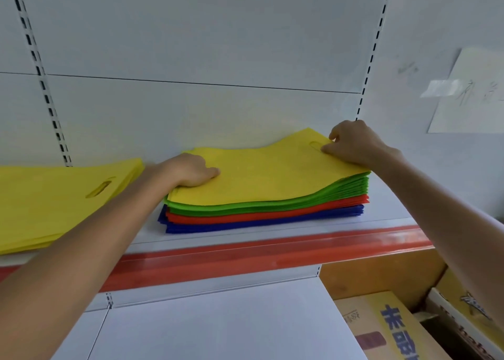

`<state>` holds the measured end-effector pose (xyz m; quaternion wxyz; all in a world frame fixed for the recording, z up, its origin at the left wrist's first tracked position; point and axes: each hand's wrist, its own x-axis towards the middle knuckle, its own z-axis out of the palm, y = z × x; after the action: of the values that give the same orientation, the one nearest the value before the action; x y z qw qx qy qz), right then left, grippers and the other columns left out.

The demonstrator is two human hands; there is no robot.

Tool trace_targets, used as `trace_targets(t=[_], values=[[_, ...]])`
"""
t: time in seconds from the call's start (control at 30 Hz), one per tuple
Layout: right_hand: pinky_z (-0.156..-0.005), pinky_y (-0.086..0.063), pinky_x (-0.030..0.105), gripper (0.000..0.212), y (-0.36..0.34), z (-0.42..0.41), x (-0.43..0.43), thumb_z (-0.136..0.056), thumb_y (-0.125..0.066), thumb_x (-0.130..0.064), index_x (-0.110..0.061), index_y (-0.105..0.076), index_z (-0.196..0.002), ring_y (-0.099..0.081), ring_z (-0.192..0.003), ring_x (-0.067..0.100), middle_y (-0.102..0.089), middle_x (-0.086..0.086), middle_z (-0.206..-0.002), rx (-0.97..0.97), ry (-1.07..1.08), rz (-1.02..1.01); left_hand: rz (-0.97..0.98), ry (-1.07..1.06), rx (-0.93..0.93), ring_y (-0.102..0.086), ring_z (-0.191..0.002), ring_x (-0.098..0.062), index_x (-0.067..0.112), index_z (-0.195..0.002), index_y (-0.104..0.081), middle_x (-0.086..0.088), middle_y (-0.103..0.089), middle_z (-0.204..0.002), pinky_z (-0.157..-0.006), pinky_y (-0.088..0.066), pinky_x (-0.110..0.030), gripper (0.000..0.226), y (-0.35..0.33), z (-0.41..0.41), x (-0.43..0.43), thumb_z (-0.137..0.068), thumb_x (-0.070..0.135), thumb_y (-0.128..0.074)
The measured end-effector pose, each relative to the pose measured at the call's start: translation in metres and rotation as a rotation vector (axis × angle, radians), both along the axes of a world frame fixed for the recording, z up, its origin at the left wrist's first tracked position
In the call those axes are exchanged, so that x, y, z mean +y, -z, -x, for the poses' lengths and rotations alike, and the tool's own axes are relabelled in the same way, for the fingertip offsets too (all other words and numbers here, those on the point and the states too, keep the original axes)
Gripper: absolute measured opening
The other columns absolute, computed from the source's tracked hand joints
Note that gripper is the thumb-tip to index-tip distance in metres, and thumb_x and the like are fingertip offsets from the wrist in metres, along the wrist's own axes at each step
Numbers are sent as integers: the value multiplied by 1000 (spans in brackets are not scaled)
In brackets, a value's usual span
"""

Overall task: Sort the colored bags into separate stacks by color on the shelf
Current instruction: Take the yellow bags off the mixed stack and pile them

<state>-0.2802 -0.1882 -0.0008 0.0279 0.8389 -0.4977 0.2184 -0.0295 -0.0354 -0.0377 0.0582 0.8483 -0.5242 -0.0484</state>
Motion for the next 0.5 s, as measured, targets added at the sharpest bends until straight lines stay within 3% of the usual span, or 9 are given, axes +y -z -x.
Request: trace_targets(t=[0.17,0.3,0.43,0.5], values=[[-76,-46,33,43,1,-4,-3,-84,-63,-23,-10,-56,-124,-56,-103,32,-59,13,-118,-54,-14,10,147,38,-36,-48,-117,-29,1,-126,-51,-17,-52,-130,-92,-39,-33,53,1,0,0,-96,44,-39],[-73,-46,32,46,0,-3,-3,-83,-64,-19,-11,-53,-126,-56,-101,31,-58,14,-119,-84,-51,12,293,59,2,-41,-128,-26,3,-134,-46,-12,-46,-139,-101,-34,-31,55,1,3,1,-90,34,-57],[-76,-47,35,47,0,-4,3,-82,-65,-17,-12,-53,-128,-56,-102,31,-57,14,-120,-103,-79,19,471,-104,147,-56,-97,-21,11,-103,-64,-5,-58,-105,-72,-40,-24,24,-3,-1,2,-80,19,-70],[-77,-48,36,47,-1,-3,8,-82,-66,-19,-14,-54,-127,-56,-102,31,-57,13,-120,-109,-81,30,487,-128,213,-54,-108,-24,7,-110,-64,-8,-58,-115,-76,-37,-24,32,-6,-1,4,-79,15,-71]])
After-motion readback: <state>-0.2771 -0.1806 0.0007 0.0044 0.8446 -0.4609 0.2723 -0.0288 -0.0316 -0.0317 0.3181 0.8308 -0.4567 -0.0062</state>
